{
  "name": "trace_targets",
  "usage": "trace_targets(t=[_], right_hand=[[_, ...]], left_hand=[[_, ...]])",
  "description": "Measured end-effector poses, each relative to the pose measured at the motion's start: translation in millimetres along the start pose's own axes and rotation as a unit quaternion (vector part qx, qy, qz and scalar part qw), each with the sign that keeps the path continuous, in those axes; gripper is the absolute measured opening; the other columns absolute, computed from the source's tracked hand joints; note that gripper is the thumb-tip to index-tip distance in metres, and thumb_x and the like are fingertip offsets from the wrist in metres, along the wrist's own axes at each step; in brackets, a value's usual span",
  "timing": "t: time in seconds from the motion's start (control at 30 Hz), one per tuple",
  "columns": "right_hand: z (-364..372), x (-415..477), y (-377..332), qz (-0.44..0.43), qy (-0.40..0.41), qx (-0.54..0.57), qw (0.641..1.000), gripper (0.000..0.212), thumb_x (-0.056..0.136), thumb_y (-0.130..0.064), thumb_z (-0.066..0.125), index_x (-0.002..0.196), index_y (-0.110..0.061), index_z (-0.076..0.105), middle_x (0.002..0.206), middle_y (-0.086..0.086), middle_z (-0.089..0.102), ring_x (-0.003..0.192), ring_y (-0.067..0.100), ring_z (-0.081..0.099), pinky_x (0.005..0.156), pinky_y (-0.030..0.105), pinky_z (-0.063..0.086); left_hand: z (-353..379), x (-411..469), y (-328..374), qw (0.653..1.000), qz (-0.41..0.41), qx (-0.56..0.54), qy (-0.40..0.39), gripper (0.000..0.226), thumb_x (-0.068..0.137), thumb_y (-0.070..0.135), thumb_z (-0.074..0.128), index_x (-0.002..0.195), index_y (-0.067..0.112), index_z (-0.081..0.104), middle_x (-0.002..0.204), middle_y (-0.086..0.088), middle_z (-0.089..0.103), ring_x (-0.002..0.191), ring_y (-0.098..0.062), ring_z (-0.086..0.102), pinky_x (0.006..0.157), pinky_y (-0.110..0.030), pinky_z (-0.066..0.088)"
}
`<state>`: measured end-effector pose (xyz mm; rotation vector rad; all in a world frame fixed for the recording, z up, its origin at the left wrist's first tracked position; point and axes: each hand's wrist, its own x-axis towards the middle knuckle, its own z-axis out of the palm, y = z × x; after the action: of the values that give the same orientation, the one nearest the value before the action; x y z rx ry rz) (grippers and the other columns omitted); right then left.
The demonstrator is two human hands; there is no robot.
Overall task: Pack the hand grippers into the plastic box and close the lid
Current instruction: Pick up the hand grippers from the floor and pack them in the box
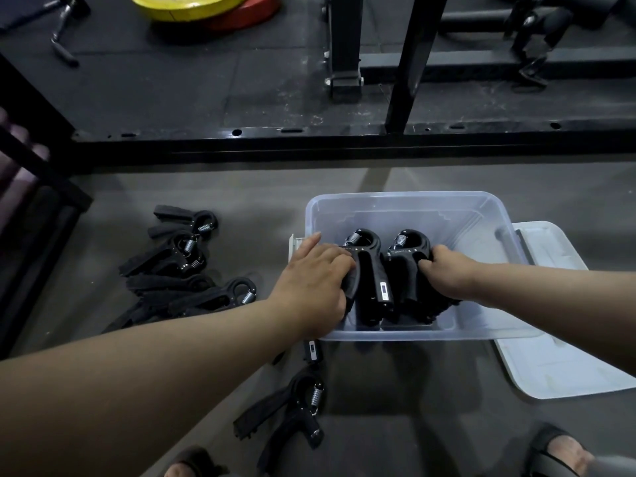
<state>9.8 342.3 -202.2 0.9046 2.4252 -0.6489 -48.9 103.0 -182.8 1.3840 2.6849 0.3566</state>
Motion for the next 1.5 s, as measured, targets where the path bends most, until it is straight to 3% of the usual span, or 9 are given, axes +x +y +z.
trace_targets(t=[0.37,0.5,0.6,0.67,0.8,0.93,1.07,1.33,1.5], right_hand=[[18.2,-11.5,-22.8,-0.007,0.108,-0.082,0.991,0.058,0.093,-0.045,0.043,0.14,-0.014,0.034,0.154,0.017,0.019,0.142,0.034,0.019,0.116,0.046,0.017],[25.4,-31.6,-36.4,-0.16,0.118,-0.123,0.972,0.066,0.097,-0.046,0.039,0.152,-0.014,0.019,0.162,0.011,0.002,0.148,0.027,0.004,0.12,0.039,0.007],[35.1,-53.3,-52.8,-0.264,0.094,-0.086,0.956,0.066,0.099,-0.042,0.039,0.154,-0.012,0.017,0.162,0.007,0.006,0.149,0.019,0.004,0.118,0.027,0.0],[44.2,-69.6,-63.9,-0.308,0.082,-0.059,0.946,0.065,0.1,-0.04,0.04,0.154,-0.012,0.017,0.162,0.004,0.008,0.148,0.016,0.005,0.113,0.018,-0.002],[57.2,-89.7,-85.1,-0.355,0.053,-0.068,0.931,0.067,0.1,-0.042,0.038,0.155,-0.012,0.012,0.163,0.004,0.002,0.149,0.015,0.0,0.113,0.019,-0.005],[57.0,-97.4,-109.8,-0.361,0.051,-0.062,0.929,0.068,0.102,-0.041,0.033,0.155,-0.012,0.001,0.162,0.003,-0.01,0.148,0.016,-0.008,0.115,0.024,-0.007],[59.3,-92.2,-129.3,-0.37,0.069,-0.075,0.924,0.068,0.102,-0.042,0.03,0.155,-0.014,-0.002,0.161,0.001,-0.015,0.148,0.013,-0.014,0.115,0.025,-0.009],[74.6,-84.3,-125.0,-0.391,0.074,-0.139,0.907,0.075,0.095,-0.048,0.022,0.154,-0.009,-0.003,0.16,0.003,-0.019,0.144,0.014,-0.027,0.119,0.03,-0.012],[74.8,-83.8,-123.9,-0.407,0.074,-0.123,0.902,0.078,0.09,-0.047,0.021,0.155,-0.009,0.001,0.16,0.001,-0.019,0.143,0.012,-0.029,0.115,0.025,-0.016]], left_hand=[[2.3,-4.1,-1.1,0.998,-0.013,-0.048,0.03,0.059,0.073,0.02,0.04,0.129,0.014,0.054,0.144,-0.002,0.047,0.141,-0.016,0.03,0.121,-0.032,-0.002],[4.8,-13.6,-2.5,0.992,-0.065,-0.098,0.051,0.065,0.08,0.019,0.034,0.145,0.013,0.04,0.157,-0.001,0.03,0.148,-0.013,0.014,0.12,-0.029,-0.006],[7.2,-28.9,-9.2,0.99,-0.061,-0.099,0.077,0.063,0.085,0.024,0.03,0.146,0.01,0.04,0.156,-0.007,0.031,0.147,-0.019,0.02,0.121,-0.036,0.006],[6.9,-40.6,-16.0,0.99,-0.063,-0.094,0.078,0.061,0.089,0.029,0.028,0.146,0.01,0.039,0.157,-0.006,0.03,0.146,-0.02,0.022,0.121,-0.038,0.01],[5.4,-64.2,-31.4,0.988,-0.094,-0.107,0.062,0.06,0.095,0.036,0.029,0.151,0.013,0.029,0.159,-0.004,0.024,0.146,-0.019,0.021,0.119,-0.034,0.014],[8.2,-84.4,-63.6,0.975,-0.214,-0.053,-0.036,0.055,0.094,0.027,0.042,0.147,0.014,0.034,0.157,-0.006,0.028,0.145,-0.021,0.022,0.118,-0.036,0.016],[6.1,-107.4,-95.2,0.936,-0.303,0.038,-0.178,0.045,0.086,0.029,0.05,0.129,0.016,0.047,0.138,-0.008,0.047,0.13,-0.029,0.041,0.106,-0.04,0.031],[3.0,-112.7,-134.1,0.905,-0.238,0.168,-0.309,0.044,0.09,0.042,0.056,0.126,0.021,0.045,0.129,-0.006,0.05,0.123,-0.028,0.047,0.1,-0.042,0.033],[11.2,-106.2,-138.7,0.909,-0.156,0.233,-0.309,0.045,0.087,0.038,0.062,0.123,0.02,0.044,0.124,-0.007,0.054,0.116,-0.028,0.053,0.093,-0.039,0.038]])
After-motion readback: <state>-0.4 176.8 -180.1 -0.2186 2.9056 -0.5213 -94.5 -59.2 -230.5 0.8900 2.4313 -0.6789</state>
